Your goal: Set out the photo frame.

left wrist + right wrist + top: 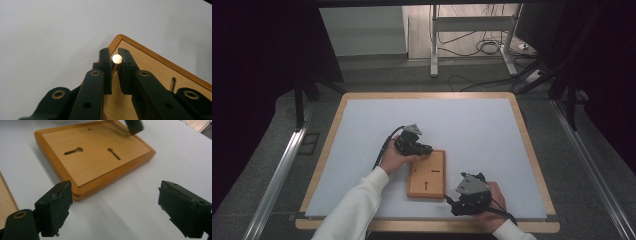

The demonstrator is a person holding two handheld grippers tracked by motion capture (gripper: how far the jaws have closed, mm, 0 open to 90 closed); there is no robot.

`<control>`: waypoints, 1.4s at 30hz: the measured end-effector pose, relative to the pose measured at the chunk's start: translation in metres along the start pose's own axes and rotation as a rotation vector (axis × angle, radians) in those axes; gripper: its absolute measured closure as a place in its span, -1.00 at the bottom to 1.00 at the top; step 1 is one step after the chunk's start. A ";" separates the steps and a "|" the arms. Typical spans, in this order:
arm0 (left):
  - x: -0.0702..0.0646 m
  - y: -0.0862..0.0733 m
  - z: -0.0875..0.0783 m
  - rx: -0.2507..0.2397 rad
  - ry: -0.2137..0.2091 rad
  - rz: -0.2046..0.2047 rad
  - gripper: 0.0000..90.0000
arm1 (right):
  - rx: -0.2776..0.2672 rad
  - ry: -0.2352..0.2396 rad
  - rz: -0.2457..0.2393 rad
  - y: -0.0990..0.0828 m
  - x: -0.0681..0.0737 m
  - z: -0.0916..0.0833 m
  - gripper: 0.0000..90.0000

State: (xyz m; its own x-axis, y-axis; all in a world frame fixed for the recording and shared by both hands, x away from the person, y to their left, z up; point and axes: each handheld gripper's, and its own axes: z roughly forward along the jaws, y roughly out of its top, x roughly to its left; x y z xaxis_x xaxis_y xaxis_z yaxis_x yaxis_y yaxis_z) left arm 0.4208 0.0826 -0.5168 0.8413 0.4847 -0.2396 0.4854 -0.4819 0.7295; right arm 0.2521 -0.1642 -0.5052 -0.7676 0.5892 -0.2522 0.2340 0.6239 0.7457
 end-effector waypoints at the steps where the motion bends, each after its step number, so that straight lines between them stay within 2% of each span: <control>1: 0.000 0.000 0.000 -0.004 -0.003 -0.007 0.84 | 0.007 0.000 -0.008 0.001 0.003 0.003 -0.75; 10: 0.008 0.003 0.001 0.008 -0.043 -0.031 0.84 | 0.043 0.012 -0.072 0.011 0.021 0.020 -0.80; 18: 0.012 0.005 0.001 0.014 -0.064 -0.050 0.84 | 0.092 -0.062 -0.196 0.019 0.036 0.039 -0.80; 22: 0.013 0.005 0.001 0.021 -0.065 -0.046 0.84 | 0.102 -0.085 -0.221 0.024 0.039 0.048 -0.77; 26: 0.013 0.005 0.001 0.010 -0.064 -0.064 0.84 | 0.099 -0.117 -0.239 0.027 0.040 0.052 -0.75; 34: 0.007 0.006 0.001 0.008 0.000 -0.034 0.87 | 0.047 -0.159 -0.302 0.035 0.040 0.044 -0.57; 38: 0.008 0.006 0.002 0.004 0.007 -0.040 0.87 | 0.037 -0.163 -0.325 0.041 0.040 0.042 -0.47; 42: 0.009 0.006 0.002 0.001 0.014 -0.045 0.86 | 0.037 -0.158 -0.326 0.045 0.040 0.041 -0.40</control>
State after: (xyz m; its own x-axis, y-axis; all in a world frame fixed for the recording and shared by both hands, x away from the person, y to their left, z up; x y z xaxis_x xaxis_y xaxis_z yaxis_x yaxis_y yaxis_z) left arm 0.4318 0.0826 -0.5157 0.8154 0.5156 -0.2633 0.5228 -0.4604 0.7174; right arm 0.2561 -0.0916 -0.5072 -0.7041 0.4266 -0.5676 0.0154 0.8084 0.5884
